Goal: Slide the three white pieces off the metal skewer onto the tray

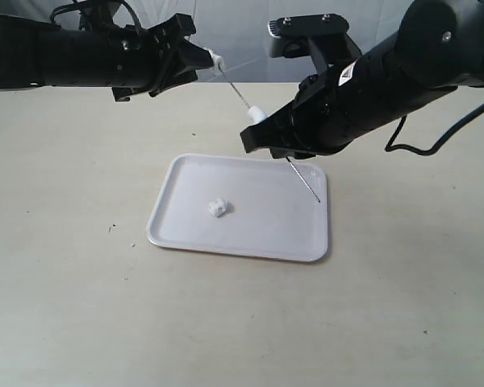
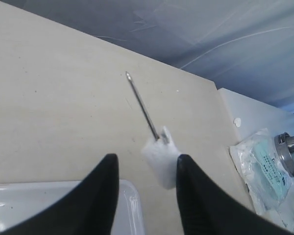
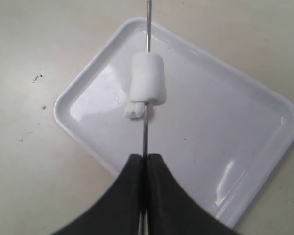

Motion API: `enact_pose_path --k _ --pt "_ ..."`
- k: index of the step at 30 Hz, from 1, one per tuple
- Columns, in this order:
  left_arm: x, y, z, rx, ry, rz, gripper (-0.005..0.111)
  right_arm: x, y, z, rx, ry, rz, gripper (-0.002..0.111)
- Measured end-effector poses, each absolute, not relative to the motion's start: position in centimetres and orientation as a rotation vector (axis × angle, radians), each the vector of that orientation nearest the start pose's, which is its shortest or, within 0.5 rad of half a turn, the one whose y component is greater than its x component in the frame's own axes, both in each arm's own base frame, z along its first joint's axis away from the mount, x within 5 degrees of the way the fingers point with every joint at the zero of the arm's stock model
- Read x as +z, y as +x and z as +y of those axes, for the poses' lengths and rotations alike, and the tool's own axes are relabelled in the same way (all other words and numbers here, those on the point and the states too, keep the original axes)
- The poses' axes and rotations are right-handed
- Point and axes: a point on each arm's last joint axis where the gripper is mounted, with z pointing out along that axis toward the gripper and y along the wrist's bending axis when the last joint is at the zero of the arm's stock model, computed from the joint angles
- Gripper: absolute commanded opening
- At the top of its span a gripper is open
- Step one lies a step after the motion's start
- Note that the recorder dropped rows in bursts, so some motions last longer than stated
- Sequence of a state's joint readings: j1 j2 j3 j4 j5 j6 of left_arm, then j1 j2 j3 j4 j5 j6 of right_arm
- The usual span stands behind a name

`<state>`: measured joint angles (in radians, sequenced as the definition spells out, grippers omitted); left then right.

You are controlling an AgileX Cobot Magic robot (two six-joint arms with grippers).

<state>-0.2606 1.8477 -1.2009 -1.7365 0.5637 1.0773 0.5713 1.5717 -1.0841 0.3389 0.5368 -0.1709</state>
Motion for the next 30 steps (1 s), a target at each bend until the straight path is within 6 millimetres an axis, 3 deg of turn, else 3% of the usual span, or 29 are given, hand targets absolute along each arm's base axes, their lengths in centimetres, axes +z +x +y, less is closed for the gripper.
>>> enact_pose_path --k 9,21,24,28,30 --pt "23.57 38.17 -15.17 -1.155 -0.105 2.153 0.036 25.65 27.04 19.4 0.507 -0.645 2.463 -0.001" --pt "23.58 38.15 -15.19 -1.327 -0.443 2.189 0.029 25.84 27.01 19.87 0.517 -0.666 2.421 -0.001" --pt "23.58 38.15 -15.19 -1.342 -0.477 2.19 0.022 25.88 27.03 19.9 0.521 -0.667 2.414 -0.001" --pt "23.56 38.17 -15.16 -1.347 -0.503 2.19 0.0 25.89 27.03 19.92 0.521 -0.669 2.412 -0.001" --pt "23.56 38.18 -15.15 -1.35 -0.515 2.19 0.0 25.89 27.03 19.92 0.521 -0.672 2.411 -0.001"
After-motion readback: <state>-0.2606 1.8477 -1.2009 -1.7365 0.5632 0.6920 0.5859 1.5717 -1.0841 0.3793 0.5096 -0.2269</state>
